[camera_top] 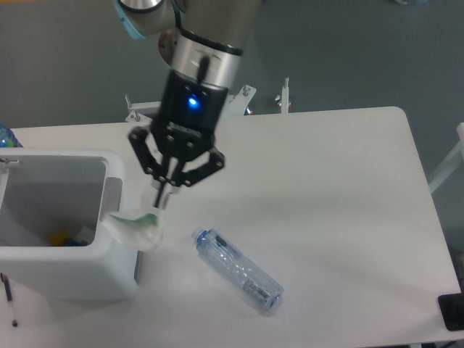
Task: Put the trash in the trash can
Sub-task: 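Carry the paper over the white bin and open the gripper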
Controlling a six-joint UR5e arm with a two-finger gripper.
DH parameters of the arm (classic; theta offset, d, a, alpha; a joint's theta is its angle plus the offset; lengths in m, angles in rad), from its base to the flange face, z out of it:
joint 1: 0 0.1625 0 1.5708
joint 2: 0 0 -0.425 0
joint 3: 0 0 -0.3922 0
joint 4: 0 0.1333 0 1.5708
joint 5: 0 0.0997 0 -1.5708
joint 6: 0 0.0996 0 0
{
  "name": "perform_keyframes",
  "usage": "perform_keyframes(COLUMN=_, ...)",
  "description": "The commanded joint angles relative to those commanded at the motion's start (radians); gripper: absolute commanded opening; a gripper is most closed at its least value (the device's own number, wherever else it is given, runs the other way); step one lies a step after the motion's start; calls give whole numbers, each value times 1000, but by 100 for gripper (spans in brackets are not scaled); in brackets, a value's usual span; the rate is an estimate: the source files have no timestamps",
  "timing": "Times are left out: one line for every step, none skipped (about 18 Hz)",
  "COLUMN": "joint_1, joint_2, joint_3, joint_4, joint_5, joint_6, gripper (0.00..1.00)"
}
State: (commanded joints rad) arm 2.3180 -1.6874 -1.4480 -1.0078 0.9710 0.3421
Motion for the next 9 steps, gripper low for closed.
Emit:
perform_keyframes(joint_1=-15, joint_2=2, joint_3=0, joint_4=0, joint_5=0, joint_6=-3, gripper=0)
perform_keyframes(joint_1=-31, joint_2=2, joint_3=-2, joint_4=0, joint_5=0, joint_6=-14, gripper=0)
perform_keyframes(joint_1=-40, joint_2=3, joint_3=-3, joint_4=0, joint_5=1, joint_6=-24, gripper=0)
perform_keyframes(joint_1=-49, joint_2=2, joint_3=-5, joint_4=0, joint_5=2, joint_6=-26, gripper=0)
perform_keyframes(joint_1=-58, joint_2=2, joint_3=-5, joint_4=0, joint_5=2, joint_6=-26, gripper=0)
perform_keyframes(joint_1=-66, joint_2=0, joint_3=-5, joint_4=0, joint_5=2, joint_6=-23, gripper=0)
perform_keyframes(joint_1=-80, joint_2=-3, joint_3=-5, joint_4=0, joint_5=-6, joint_6=-21, gripper=0)
perform_keyframes(joint_1=-98, joint_2=-8, joint_3=-5, joint_4=0, joint_5=-20, joint_6=-21, gripper=0)
perform_keyframes(joint_1=-103, joint_2=-9, joint_3=-5, joint_4=0, joint_5=-35, joint_6=-23, gripper=0)
